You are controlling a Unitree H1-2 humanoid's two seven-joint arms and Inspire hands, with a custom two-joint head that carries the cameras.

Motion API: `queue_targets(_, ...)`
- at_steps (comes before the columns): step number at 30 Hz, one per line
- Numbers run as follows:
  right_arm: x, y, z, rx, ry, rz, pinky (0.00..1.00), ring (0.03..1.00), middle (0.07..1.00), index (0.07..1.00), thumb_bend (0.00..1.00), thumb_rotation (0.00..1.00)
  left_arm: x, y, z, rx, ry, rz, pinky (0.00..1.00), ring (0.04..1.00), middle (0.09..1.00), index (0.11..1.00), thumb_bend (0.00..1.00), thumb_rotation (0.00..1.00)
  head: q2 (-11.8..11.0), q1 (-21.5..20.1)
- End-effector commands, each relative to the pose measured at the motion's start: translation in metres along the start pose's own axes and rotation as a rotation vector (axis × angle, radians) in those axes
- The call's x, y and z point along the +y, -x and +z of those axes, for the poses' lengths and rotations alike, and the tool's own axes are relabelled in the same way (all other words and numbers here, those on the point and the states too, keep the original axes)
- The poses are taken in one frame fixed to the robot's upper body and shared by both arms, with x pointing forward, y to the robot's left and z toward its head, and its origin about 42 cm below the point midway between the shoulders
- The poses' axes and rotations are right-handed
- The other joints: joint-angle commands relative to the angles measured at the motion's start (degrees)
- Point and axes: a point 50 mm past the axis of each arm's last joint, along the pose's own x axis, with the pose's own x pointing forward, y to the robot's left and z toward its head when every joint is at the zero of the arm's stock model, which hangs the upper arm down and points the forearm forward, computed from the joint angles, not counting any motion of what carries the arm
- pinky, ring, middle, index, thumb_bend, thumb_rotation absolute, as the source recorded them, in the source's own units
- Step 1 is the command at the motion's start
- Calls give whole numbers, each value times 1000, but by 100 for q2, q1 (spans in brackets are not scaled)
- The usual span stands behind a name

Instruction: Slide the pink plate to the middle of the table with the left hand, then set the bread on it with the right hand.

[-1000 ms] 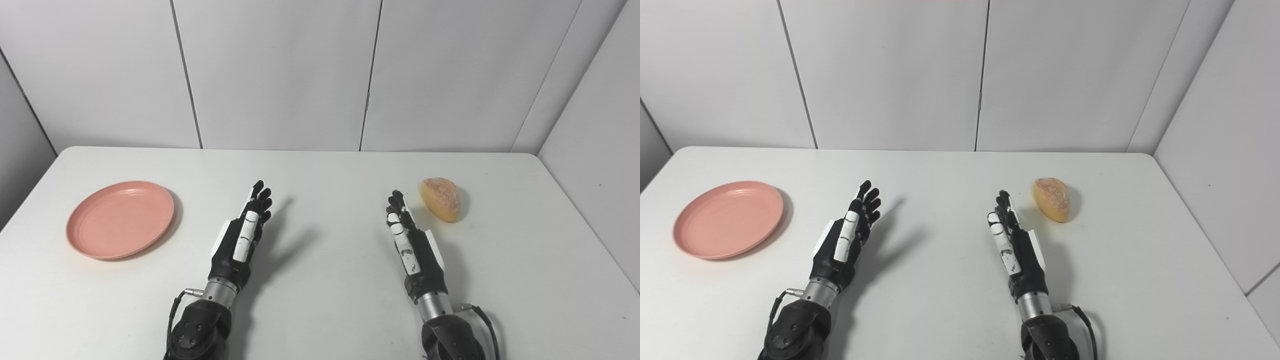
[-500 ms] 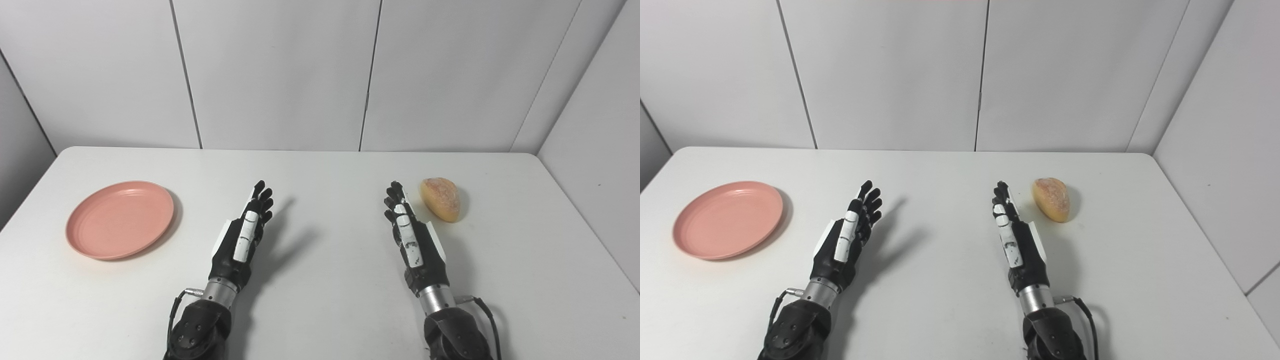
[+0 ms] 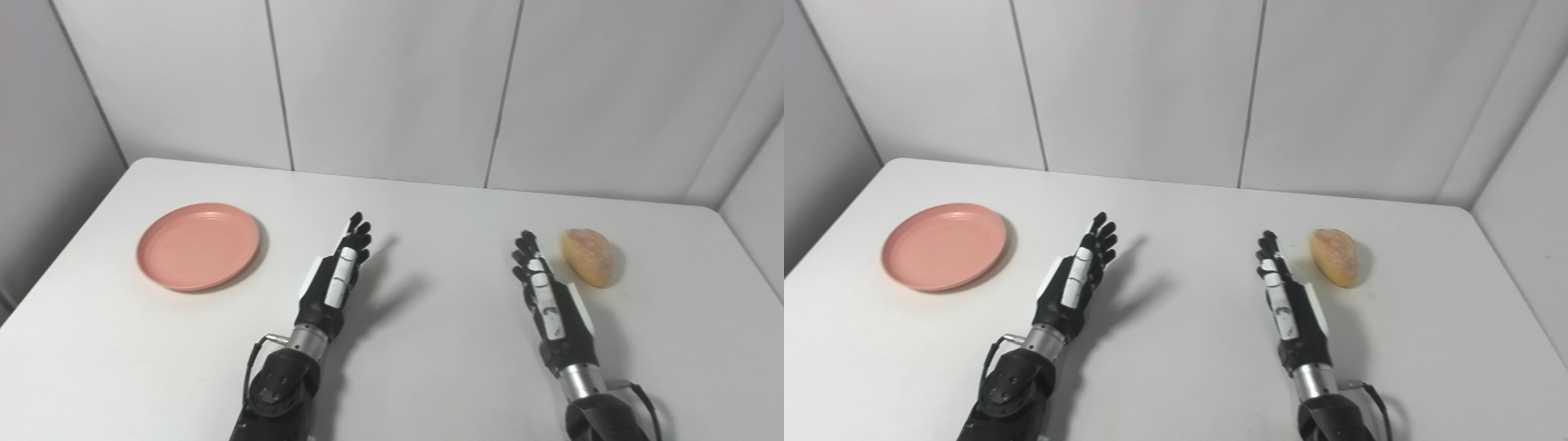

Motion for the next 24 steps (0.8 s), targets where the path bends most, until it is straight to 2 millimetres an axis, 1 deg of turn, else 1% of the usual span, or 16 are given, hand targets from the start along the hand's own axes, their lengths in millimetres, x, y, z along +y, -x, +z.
queue_targets(1, -11, -3, 13, -69, 1, 5, 1000, 1000, 1000, 1000, 553, 1000, -21, 3, -14, 7, 28, 23, 1000, 1000, 1000, 1000, 711, 1000, -6, 35)
queue_targets(2, -14, -2, 11, -66, -8, 7, 1000, 1000, 1000, 1000, 554, 1000, -24, 2, -15, 13, 29, 26, 1000, 1000, 1000, 1000, 714, 1000, -78, 223)
queue_targets(4, -19, -1, 6, -63, -18, 11, 1000, 1000, 1000, 1000, 562, 1000, -29, -1, -15, 21, 25, 31, 1000, 1000, 1000, 1000, 721, 1000, -143, 344)
queue_targets(8, -28, 1, 0, -78, -8, 7, 1000, 1000, 1000, 1000, 573, 1000, -34, -6, -12, 0, 27, 66, 1000, 1000, 1000, 1000, 720, 1000, -237, 481)
queue_targets(11, -31, 3, -2, -82, -1, 8, 1000, 1000, 1000, 1000, 552, 1000, -33, -11, -9, -27, 23, 87, 1000, 1000, 1000, 994, 685, 1000, -262, 513)
queue_targets(15, -33, 5, -2, -82, -4, -5, 1000, 1000, 1000, 1000, 532, 1000, -22, -18, 2, -30, -2, 66, 1000, 1000, 1000, 1000, 696, 1000, -282, 558)
queue_targets(19, -33, 6, -1, -86, 2, -9, 1000, 1000, 1000, 1000, 523, 1000, -5, -25, 14, -48, -15, 68, 1000, 1000, 1000, 1000, 723, 1000, -308, 573)
queue_targets(24, -32, 7, 1, -86, -4, -12, 1000, 1000, 1000, 1000, 508, 1000, 21, -30, 36, -96, -33, 108, 1000, 996, 996, 997, 736, 1000, -335, 601)
